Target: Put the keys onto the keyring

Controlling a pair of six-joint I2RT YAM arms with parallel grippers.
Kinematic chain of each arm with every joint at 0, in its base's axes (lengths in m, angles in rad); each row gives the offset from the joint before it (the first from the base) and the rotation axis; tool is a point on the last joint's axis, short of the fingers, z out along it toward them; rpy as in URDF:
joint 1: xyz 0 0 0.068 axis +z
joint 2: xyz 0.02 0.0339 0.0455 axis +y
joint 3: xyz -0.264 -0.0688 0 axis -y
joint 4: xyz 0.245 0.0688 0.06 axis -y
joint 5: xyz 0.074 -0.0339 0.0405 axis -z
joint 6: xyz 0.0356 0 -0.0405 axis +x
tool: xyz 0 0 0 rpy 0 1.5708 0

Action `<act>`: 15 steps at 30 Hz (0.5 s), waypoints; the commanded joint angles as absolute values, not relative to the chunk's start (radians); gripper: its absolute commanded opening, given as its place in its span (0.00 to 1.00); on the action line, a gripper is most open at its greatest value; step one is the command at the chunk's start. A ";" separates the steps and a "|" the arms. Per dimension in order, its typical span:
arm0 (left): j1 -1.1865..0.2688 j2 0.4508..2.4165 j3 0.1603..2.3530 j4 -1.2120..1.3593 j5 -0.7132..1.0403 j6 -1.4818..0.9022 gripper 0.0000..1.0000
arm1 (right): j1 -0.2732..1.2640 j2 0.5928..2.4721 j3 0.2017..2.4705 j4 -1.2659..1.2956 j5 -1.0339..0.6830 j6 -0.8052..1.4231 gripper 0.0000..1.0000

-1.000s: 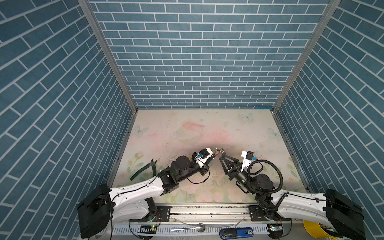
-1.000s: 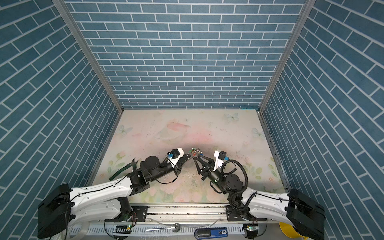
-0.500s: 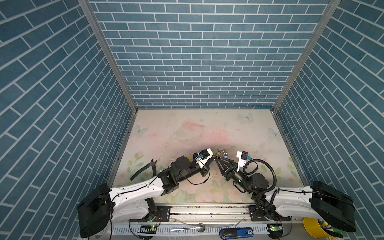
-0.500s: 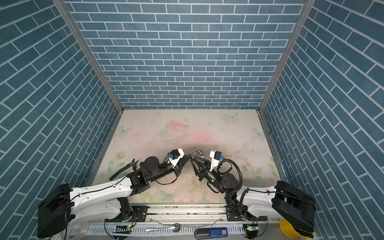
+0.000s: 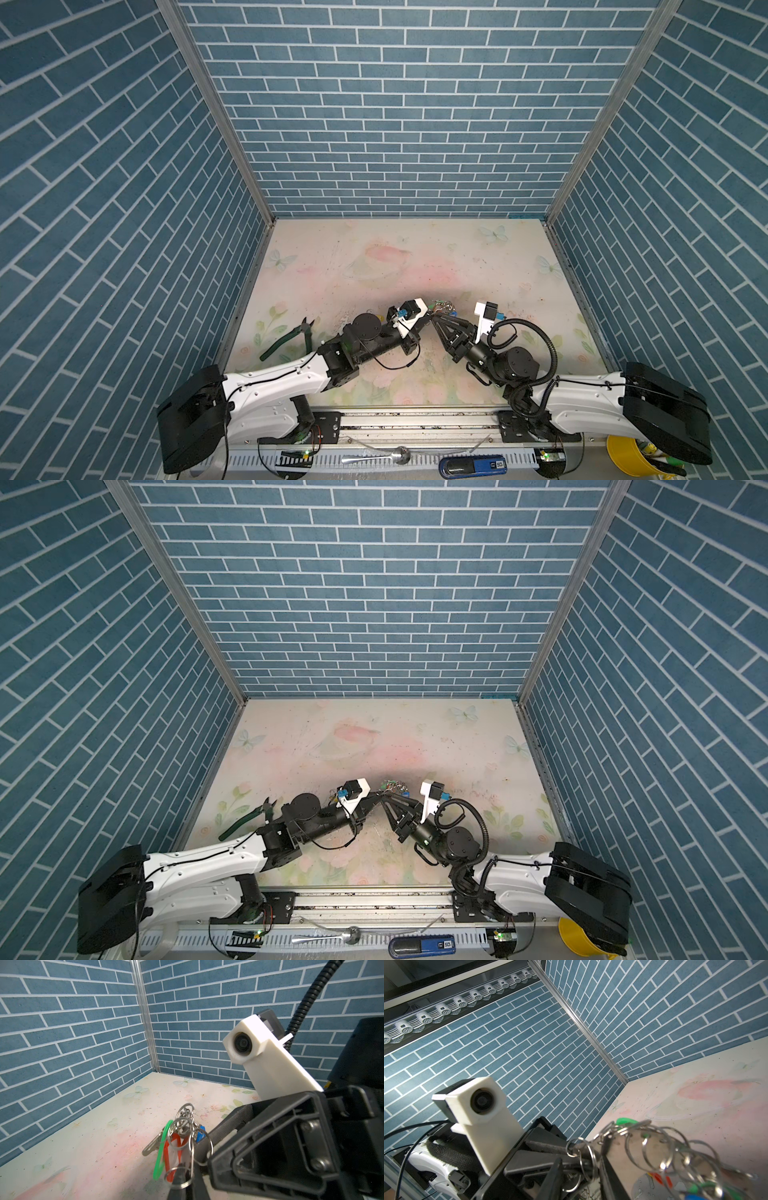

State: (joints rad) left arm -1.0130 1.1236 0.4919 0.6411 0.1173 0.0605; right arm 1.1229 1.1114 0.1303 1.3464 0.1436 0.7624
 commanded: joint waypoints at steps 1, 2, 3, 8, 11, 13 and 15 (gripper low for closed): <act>-1.017 1.121 0.487 0.707 0.127 0.060 0.00 | 1.120 1.092 0.164 1.394 0.130 0.771 0.27; -1.018 1.123 0.487 0.706 0.127 0.059 0.00 | 1.121 1.090 0.162 1.393 0.132 0.771 0.26; -1.018 1.122 0.486 0.707 0.126 0.059 0.00 | 1.120 1.089 0.160 1.391 0.134 0.772 0.26; -1.018 1.127 0.485 0.709 0.126 0.058 0.00 | 1.121 1.087 0.147 1.389 0.163 0.779 0.24; -1.020 1.126 0.487 0.706 0.125 0.058 0.00 | 1.120 1.086 0.148 1.388 0.157 0.775 0.21; -1.019 1.127 0.487 0.705 0.124 0.059 0.00 | 1.121 1.087 0.152 1.385 0.148 0.774 0.18; -1.020 1.127 0.488 0.704 0.123 0.060 0.00 | 1.121 1.090 0.155 1.382 0.144 0.774 0.15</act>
